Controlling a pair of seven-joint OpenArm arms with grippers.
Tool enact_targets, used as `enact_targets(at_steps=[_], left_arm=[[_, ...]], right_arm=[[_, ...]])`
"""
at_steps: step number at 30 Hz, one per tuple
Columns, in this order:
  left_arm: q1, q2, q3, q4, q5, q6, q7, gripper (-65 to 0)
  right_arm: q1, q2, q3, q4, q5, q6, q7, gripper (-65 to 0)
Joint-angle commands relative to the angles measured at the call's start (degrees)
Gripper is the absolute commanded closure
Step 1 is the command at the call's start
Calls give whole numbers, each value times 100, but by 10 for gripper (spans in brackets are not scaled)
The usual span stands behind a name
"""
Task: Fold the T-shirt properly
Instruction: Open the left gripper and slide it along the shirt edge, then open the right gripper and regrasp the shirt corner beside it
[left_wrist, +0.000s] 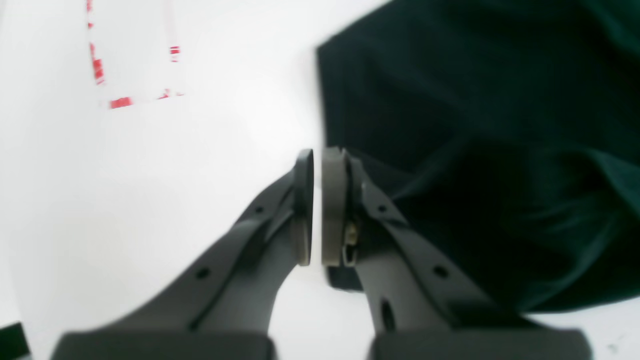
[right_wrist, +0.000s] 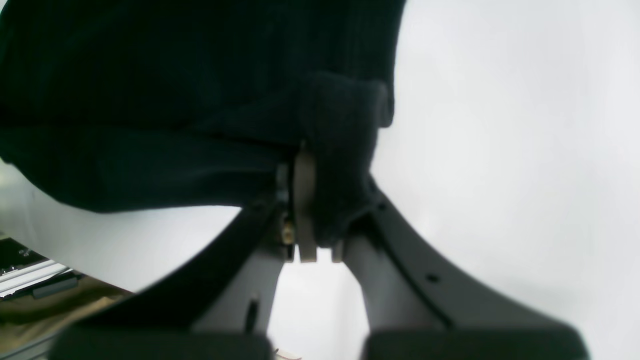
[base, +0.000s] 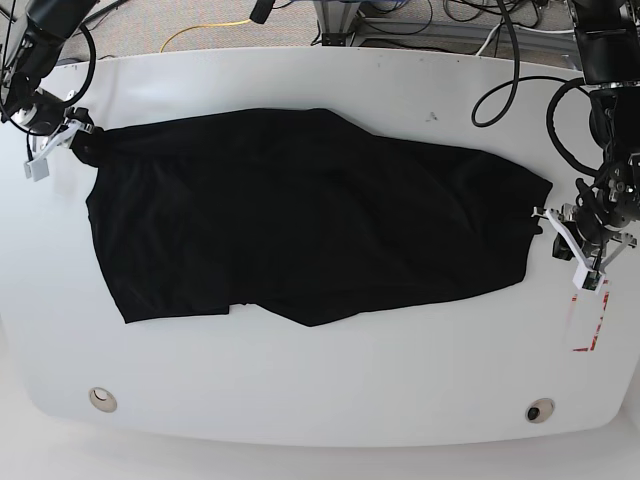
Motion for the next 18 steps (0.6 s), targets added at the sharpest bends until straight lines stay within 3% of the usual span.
enact_targets(at_steps=[1,3,5,9,10,12,14,16,18], left_arm=[[-278,-17,76,-109,104,-200,-133,-31],[-393,9,138,-241,271,-262,-133,-85],[-498,27,138,-338,465,-262,-133,-178],[-577,79,138,-399,720,-262,-150,-372],[-612,132,138,-399,790,-262,-150,-410],[-639,158,138,-399,887,-262,-150,-440],[-639,132,120,-399,966,-262,-150,-438],[-648,106,111,-399,939,-270,-150,-436],[-648,106,111,-302,939,-376,-150,-436]], right_arm=[[58,137,42,5,149,12,105,0],[76,137,33,5,140,12,176,-2],[164,137,-64,-3,140,12,264,-43],[181,137,-178,-3,140,12,387,-208],[181,137,-187,5,140,12,404,-285],[181,137,-187,32,149,-19,413,-401],[190,137,-169,41,167,-317,422,-518],[234,137,-29,41,167,-467,422,-563],[287,137,147,41,158,-537,422,-558]])
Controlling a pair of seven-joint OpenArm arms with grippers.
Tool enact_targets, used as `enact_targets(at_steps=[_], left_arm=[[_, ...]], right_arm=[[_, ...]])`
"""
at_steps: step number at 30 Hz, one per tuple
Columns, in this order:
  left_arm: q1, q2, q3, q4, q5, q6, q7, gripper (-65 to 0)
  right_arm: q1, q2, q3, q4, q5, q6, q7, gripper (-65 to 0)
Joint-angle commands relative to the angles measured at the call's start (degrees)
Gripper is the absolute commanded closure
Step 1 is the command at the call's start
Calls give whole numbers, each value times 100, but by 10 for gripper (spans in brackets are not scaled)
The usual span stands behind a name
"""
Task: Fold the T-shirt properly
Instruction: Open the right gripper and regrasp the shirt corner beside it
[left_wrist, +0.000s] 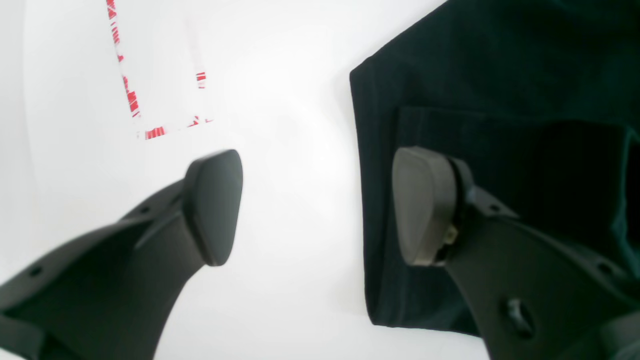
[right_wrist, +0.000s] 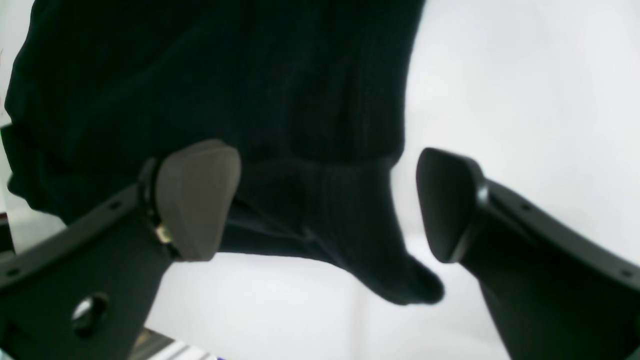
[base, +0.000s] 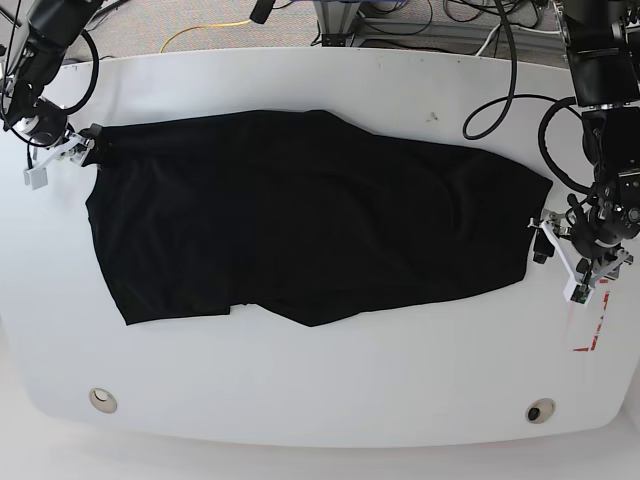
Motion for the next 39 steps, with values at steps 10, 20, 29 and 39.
enact_targets(at_steps=[10,20,29,39], left_arm=[[396,483,-162,761,182,-643,-80,-433],[765,1081,-66,260,1167,-643,-608,-433],[835,1063,-110,-364,1342,-643,-994,-433],[835,966,-110,-786,1342,-643,-1285,-433]], right_arm=[[-235,-118,659,1207,446,14,-209,-555],[-947,-707,958,1620,947,14,-508,-555],[-1167,-813,967,1585,886,-21,-447,-553],[-824,-944,606,1577,-336,-4,-42,-553]])
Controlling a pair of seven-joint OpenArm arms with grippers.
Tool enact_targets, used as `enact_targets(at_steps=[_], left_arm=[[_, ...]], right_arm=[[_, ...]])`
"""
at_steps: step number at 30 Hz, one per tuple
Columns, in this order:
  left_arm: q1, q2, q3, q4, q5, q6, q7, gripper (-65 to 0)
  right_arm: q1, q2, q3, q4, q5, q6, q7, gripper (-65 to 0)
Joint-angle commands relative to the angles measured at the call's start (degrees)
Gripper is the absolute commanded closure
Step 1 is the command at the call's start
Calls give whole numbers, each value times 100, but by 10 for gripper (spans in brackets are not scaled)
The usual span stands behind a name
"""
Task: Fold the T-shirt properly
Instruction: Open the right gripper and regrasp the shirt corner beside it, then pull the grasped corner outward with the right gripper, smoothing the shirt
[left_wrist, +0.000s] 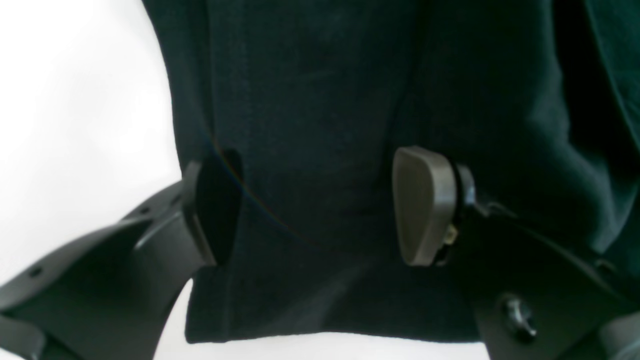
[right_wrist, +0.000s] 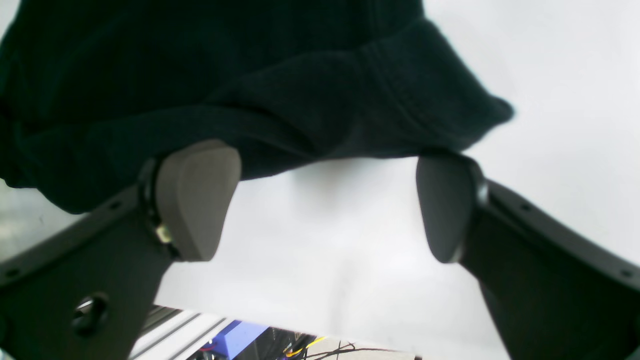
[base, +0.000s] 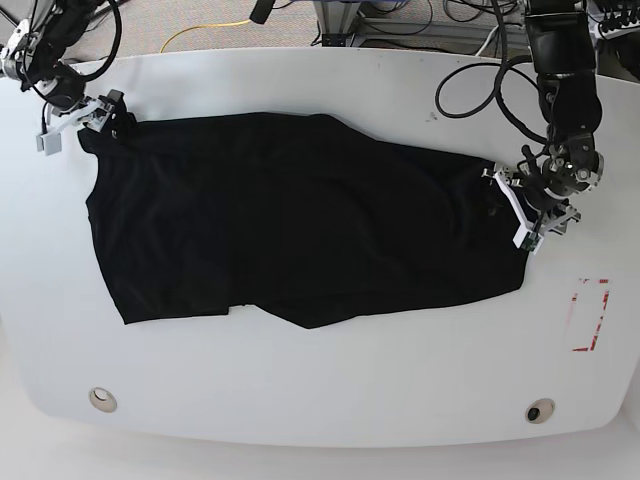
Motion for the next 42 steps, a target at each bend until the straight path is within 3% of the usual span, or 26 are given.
enact_targets(at_steps=[1,6,16,19,22,24,29,37,42], left_arm=[[-6,-48,13,-10,282,21,267,-433],[82,-65,4,-10,282,21,259,-433],[275,-65,-189,7,282,21,259,-432],[302,-48,-374,7,282,21,259,-432],[328,-48,-400,33,282,21,259,-432],[372,-65,-409,16,282,21,259,-432],[398,-74,-409,33,282,21,259,-432],[539,-74,-655,33,282,21,259,-432],[565,-74,-673,33,291,21,259,-432]], right_arm=[[41,48,36,92,66,-17,40,-553],[6,-67,71,101,39,-8,-373,-553],[296,-489,18,92,-119,18,-179,-539],[437,-594,18,92,-119,18,-329,-409],[472,-665,36,119,-110,18,-557,-124],[463,-673,53,119,-92,18,-681,0],[296,-647,53,119,576,18,-799,0],[-3,-23,27,101,2316,27,-799,0],[191,399,36,-268,2598,27,-799,0]])
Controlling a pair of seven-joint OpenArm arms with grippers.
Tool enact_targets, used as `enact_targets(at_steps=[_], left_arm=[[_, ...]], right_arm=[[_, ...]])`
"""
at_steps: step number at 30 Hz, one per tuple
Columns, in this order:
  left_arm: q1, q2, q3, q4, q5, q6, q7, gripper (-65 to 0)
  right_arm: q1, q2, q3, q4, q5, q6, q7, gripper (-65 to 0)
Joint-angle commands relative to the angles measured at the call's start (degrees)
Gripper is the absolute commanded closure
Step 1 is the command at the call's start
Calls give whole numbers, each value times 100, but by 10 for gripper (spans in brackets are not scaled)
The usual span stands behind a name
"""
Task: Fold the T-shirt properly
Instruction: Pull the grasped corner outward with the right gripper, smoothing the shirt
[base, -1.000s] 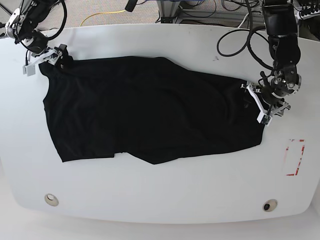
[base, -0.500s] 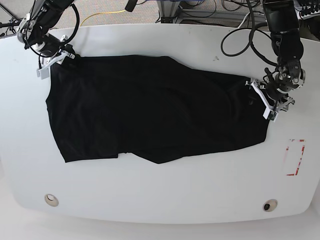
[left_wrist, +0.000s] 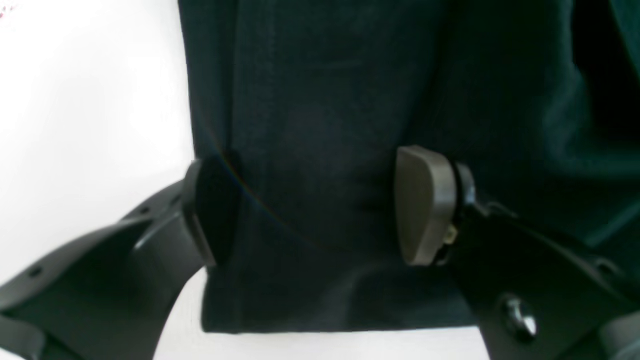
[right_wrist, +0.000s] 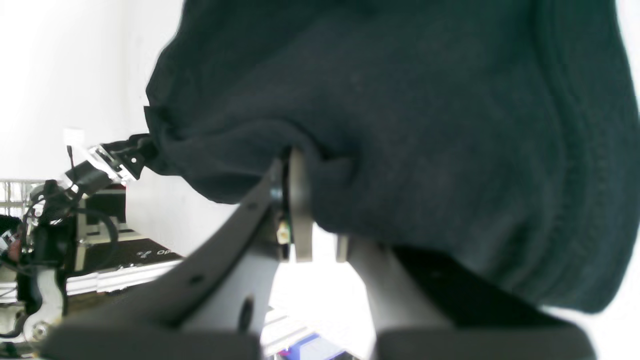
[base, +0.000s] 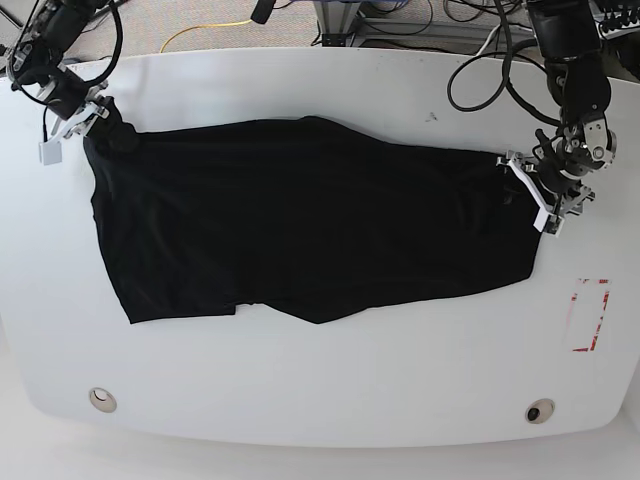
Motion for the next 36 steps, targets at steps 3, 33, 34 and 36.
enact_targets(at_steps=[3,33,34,36], left_arm=[[115,-114,-22,-32,499,47,475,-432],[98,-175,5,-32,886,38,475,-432],[98,-175,5,-32,886,38,475,-432],[98,-175,5,-41,886,38,475,-432]], right_arm=[[446,378,31,-1014,272,14,130,-21],[1387,958,-558,-1145,-1196,-39,284,-533],[1273,870,-566,-1040,-1161,-39,284,-533],[1211,774,-566,-952,-1178,-30,292,-531]])
